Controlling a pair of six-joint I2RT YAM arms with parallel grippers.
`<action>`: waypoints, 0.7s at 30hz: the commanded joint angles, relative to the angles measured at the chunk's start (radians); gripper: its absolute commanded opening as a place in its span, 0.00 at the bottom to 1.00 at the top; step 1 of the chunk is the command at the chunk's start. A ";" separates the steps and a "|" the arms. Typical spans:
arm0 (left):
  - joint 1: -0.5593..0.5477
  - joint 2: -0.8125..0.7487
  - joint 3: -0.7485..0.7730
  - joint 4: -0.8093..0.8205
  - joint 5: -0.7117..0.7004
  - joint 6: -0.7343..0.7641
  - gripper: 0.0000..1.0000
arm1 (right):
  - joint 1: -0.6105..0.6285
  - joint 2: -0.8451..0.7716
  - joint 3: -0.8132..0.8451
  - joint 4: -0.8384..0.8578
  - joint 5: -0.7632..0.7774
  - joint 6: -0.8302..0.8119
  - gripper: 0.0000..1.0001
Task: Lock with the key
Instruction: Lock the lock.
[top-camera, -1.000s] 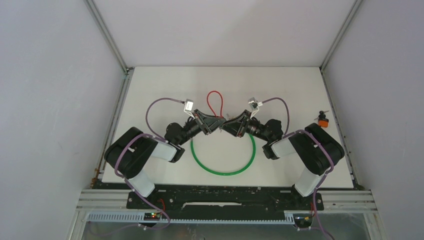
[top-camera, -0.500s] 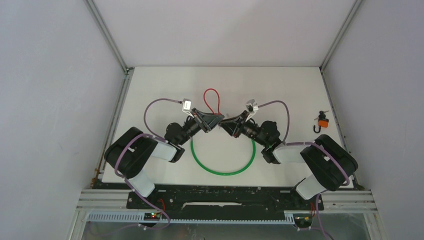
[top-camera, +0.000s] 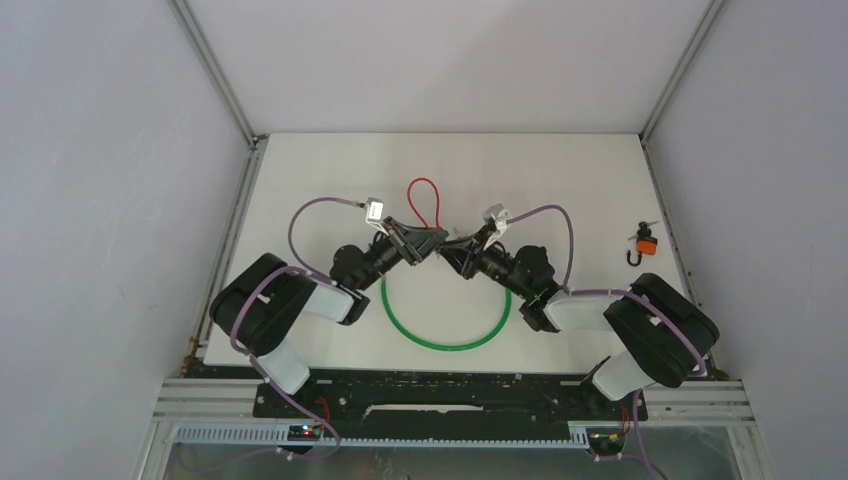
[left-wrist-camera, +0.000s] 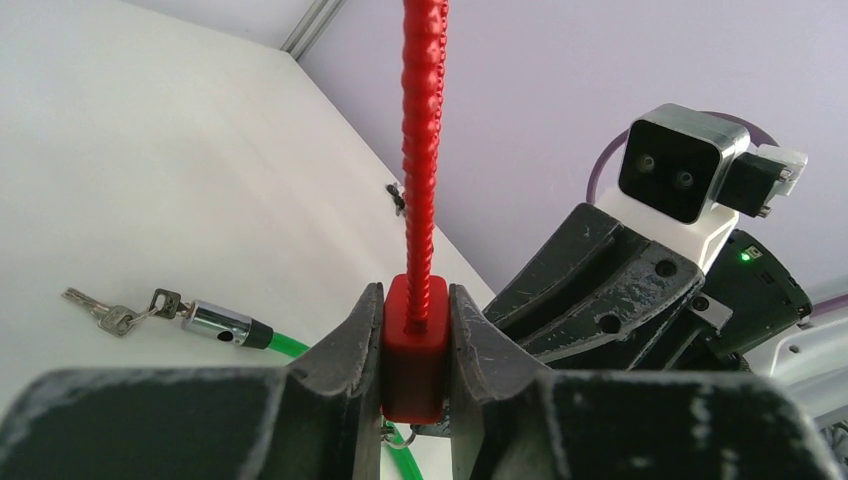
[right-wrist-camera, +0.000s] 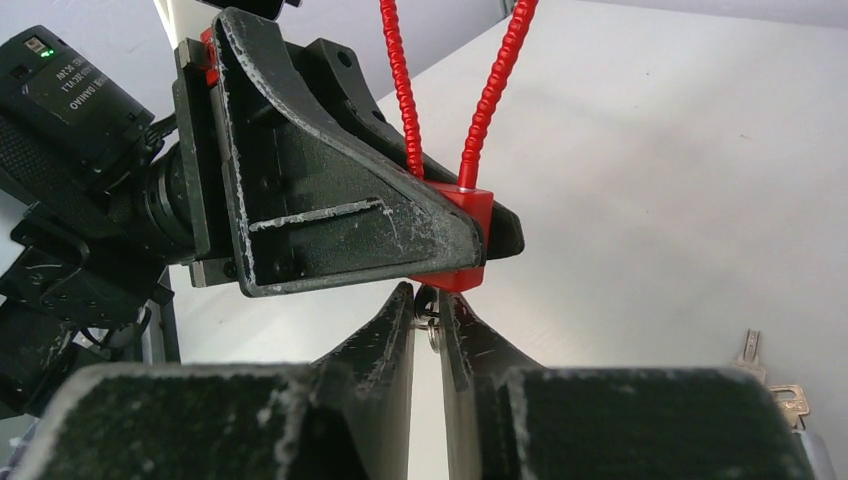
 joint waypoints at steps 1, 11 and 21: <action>-0.043 -0.008 0.045 0.115 0.148 -0.025 0.00 | -0.001 0.034 0.014 0.008 0.044 -0.047 0.19; -0.046 -0.007 0.049 0.114 0.157 -0.023 0.00 | -0.006 0.049 0.024 0.004 0.019 -0.039 0.34; -0.027 -0.061 -0.015 0.114 0.043 0.028 0.00 | -0.074 0.051 0.004 0.126 -0.256 0.035 0.47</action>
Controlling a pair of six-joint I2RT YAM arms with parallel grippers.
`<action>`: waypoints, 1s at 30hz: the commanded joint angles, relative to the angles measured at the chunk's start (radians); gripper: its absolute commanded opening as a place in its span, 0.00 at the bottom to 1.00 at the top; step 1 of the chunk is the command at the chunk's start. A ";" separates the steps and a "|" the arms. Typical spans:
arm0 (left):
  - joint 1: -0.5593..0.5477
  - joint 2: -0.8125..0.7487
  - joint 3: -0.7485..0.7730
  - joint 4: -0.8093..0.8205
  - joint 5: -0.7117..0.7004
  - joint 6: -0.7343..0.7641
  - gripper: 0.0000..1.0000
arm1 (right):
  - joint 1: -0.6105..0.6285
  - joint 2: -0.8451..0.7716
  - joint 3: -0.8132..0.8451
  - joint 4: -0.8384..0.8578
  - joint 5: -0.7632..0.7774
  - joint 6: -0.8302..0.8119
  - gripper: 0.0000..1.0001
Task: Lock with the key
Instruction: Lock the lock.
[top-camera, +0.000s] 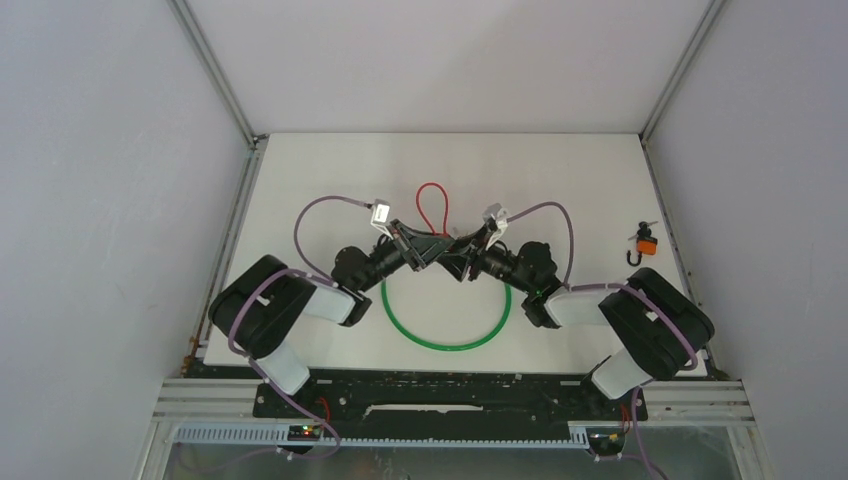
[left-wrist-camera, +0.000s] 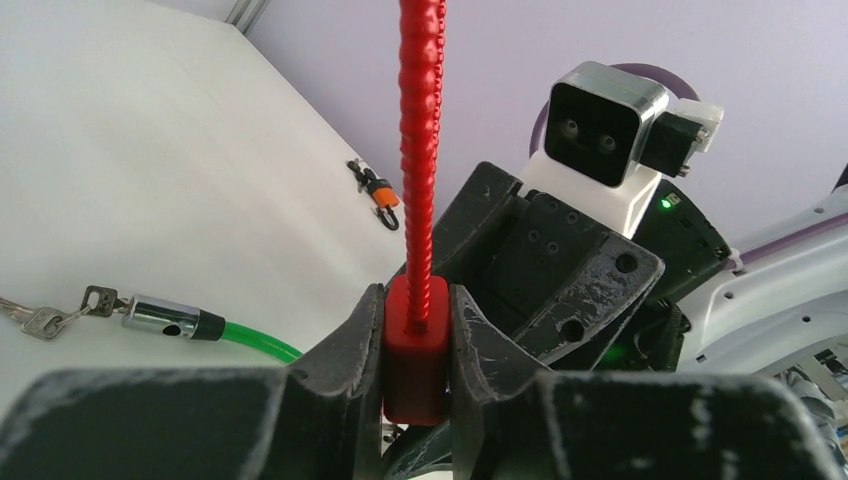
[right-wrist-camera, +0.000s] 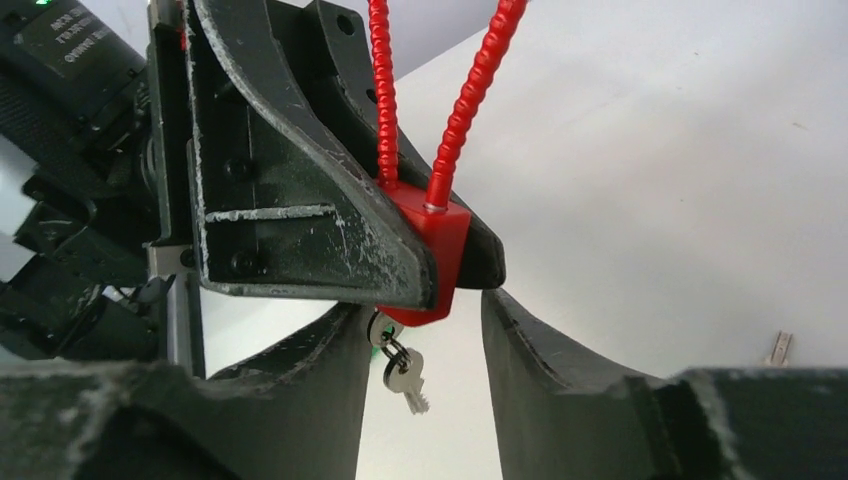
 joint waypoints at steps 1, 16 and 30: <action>-0.001 -0.064 -0.032 0.113 -0.038 0.031 0.00 | -0.045 0.031 -0.006 0.185 -0.171 0.064 0.57; 0.030 -0.103 -0.063 0.113 -0.077 0.036 0.00 | -0.125 0.090 -0.056 0.366 -0.151 0.207 0.75; 0.030 -0.072 -0.021 0.112 0.010 0.004 0.00 | -0.126 0.112 -0.040 0.366 -0.157 0.229 0.62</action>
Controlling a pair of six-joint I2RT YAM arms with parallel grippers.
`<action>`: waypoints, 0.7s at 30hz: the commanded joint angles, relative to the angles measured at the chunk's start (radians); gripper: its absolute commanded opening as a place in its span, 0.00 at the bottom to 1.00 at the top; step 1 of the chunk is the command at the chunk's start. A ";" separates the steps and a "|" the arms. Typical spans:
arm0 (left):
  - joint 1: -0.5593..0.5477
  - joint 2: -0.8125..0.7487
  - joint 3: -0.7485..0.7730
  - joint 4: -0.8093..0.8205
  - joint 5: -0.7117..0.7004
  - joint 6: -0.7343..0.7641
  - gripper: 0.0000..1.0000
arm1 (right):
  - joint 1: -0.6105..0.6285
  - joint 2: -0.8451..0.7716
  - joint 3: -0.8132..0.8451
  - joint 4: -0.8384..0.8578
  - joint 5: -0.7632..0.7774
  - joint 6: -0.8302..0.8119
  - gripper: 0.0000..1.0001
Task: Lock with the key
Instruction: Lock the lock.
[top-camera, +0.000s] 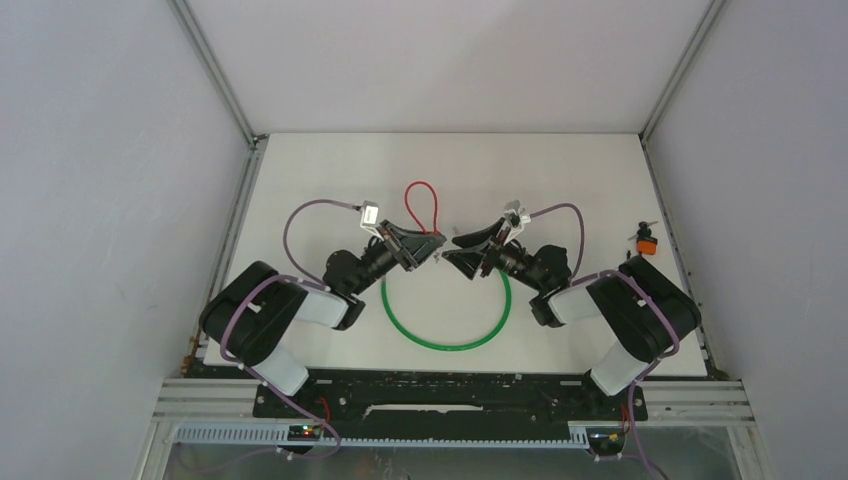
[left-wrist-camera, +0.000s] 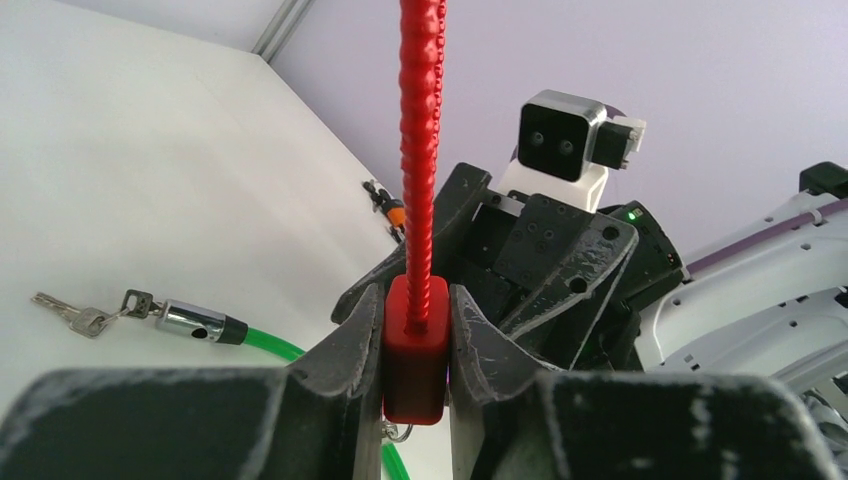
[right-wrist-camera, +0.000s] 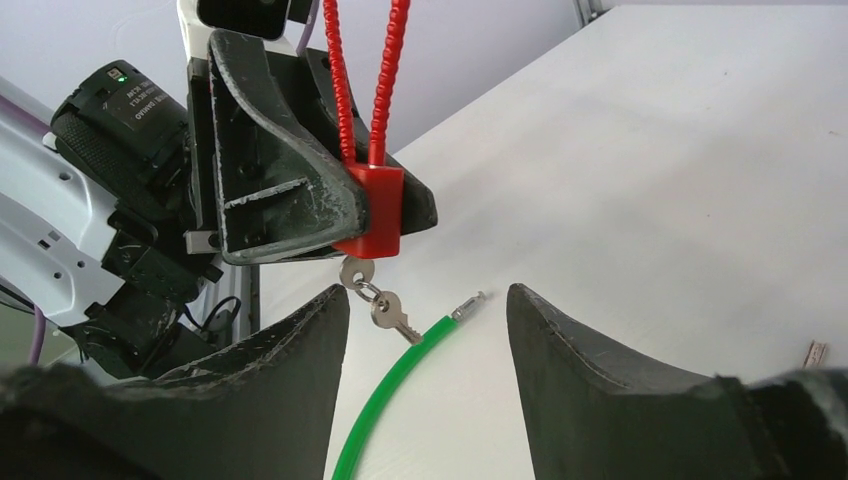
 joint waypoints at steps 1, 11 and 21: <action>-0.005 -0.006 0.035 0.099 0.056 0.000 0.00 | -0.002 0.017 0.016 0.057 0.000 0.015 0.63; -0.021 0.000 0.047 0.099 0.081 0.007 0.00 | 0.000 0.027 0.025 0.057 -0.010 0.019 0.63; -0.026 0.001 0.048 0.099 0.082 0.009 0.00 | 0.017 0.035 0.036 0.058 -0.032 0.011 0.63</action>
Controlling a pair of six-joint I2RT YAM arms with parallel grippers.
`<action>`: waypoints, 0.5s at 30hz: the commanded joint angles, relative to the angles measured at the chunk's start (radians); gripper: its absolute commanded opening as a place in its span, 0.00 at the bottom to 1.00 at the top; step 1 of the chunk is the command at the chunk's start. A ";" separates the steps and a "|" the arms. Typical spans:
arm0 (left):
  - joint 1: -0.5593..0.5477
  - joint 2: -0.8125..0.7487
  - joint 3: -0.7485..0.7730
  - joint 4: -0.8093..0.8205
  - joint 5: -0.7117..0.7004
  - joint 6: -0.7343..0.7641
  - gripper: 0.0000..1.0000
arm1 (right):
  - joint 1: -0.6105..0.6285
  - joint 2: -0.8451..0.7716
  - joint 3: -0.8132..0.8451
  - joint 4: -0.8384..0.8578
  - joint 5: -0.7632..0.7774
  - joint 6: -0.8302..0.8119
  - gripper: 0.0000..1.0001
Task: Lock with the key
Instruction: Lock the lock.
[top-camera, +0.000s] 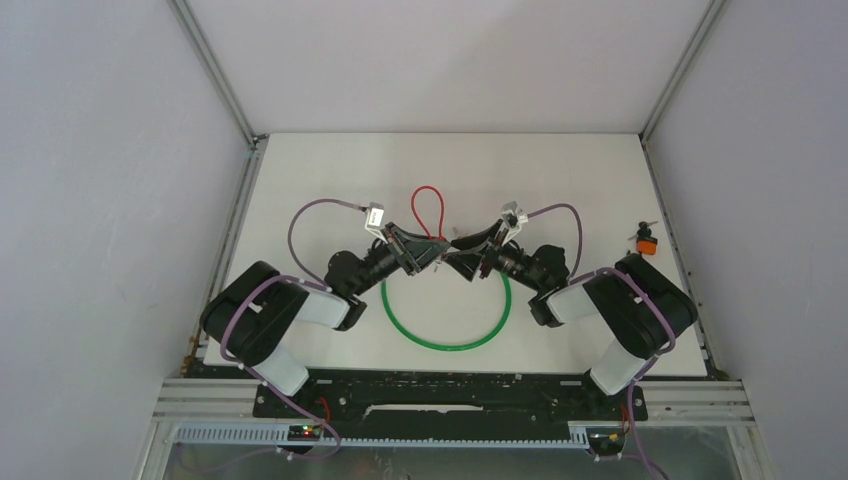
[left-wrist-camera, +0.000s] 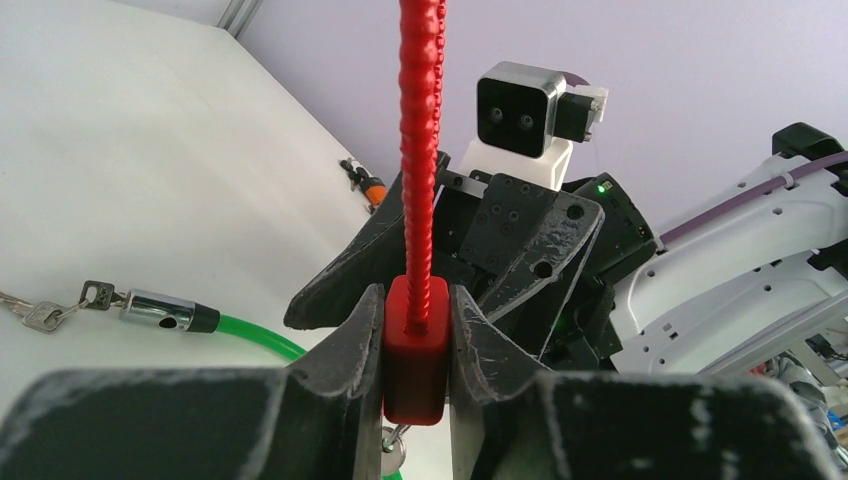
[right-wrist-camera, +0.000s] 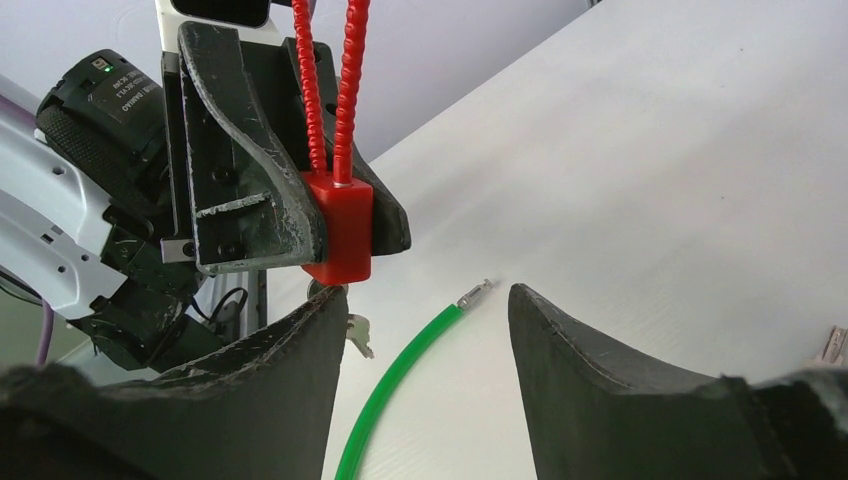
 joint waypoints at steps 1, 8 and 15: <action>-0.006 -0.001 0.047 0.100 0.023 0.008 0.00 | 0.014 0.011 0.036 0.056 -0.019 -0.008 0.63; -0.007 0.000 0.045 0.100 0.022 0.010 0.00 | 0.014 0.006 0.036 0.056 -0.029 -0.007 0.63; -0.007 0.000 0.045 0.100 0.023 0.010 0.00 | 0.014 0.003 0.036 0.056 -0.037 -0.005 0.63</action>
